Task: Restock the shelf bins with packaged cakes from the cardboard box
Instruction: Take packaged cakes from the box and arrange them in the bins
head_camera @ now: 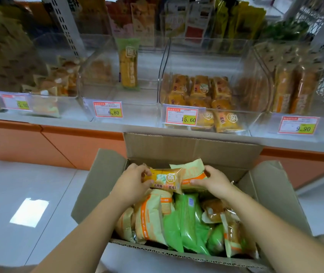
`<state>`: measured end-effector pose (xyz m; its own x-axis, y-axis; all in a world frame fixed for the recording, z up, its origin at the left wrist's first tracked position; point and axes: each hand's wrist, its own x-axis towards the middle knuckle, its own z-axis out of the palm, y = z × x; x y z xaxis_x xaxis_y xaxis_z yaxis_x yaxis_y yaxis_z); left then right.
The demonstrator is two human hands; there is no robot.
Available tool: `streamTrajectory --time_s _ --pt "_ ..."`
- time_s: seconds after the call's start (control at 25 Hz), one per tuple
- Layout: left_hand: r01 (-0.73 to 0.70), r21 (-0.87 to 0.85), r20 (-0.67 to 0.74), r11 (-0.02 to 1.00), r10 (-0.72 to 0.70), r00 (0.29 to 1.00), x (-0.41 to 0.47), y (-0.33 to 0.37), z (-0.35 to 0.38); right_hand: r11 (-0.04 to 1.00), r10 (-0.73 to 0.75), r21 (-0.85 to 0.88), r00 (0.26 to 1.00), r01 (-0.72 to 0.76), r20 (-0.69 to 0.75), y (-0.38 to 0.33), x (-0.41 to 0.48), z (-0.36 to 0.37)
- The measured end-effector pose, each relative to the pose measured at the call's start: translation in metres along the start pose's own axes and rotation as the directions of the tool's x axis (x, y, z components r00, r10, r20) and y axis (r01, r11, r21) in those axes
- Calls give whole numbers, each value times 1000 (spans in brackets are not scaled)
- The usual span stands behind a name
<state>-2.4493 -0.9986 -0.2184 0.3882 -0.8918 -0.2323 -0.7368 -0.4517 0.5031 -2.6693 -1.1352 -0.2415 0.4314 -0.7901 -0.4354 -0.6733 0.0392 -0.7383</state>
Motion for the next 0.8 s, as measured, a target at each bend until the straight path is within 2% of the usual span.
streamTrajectory --time_s 0.08,0.12,0.16,0.24,0.32,0.4,0.44,0.48,0.56,0.64,0.72,0.8 --pt "-11 78 1 997 11 1000 -9 5 -6 996 -68 48 993 73 -95 -5 -15 -8" --pt "-32 75 14 997 31 999 -13 11 -9 987 -156 5 974 159 -164 -6 -23 -11" --pt "-46 18 35 999 45 998 -16 20 -12 961 -275 -80 934 264 -227 -7 -32 -12" --pt "44 -316 145 948 2 989 -20 41 -13 836 -541 -264 801 480 -255 -10 -51 -9" --pt "259 -646 347 719 -26 938 -24 62 -12 670 -729 -381 662 637 -177 -14 -70 -2" --pt "372 -756 448 538 10 894 -25 68 -9 563 -809 -424 579 710 -105 -12 -79 5" --pt "385 -785 449 486 19 893 -25 66 -9 554 -812 -416 579 721 -77 -12 -79 8" --pt "392 -805 444 445 13 896 -25 62 -12 584 -786 -383 616 716 -50 -13 -78 9" --pt "407 -843 431 352 -12 902 -24 49 -21 749 -638 -250 770 614 -18 -16 -73 11" --pt "389 -881 396 268 -30 918 -24 33 -34 896 -414 -194 910 400 -36 -19 -60 12" --pt "340 -915 337 218 -50 940 -27 18 -48 958 -211 -205 977 199 -37 -20 -40 15" --pt "297 -929 279 220 -111 954 -30 3 -55 972 -84 -220 996 85 13 -23 -23 21"
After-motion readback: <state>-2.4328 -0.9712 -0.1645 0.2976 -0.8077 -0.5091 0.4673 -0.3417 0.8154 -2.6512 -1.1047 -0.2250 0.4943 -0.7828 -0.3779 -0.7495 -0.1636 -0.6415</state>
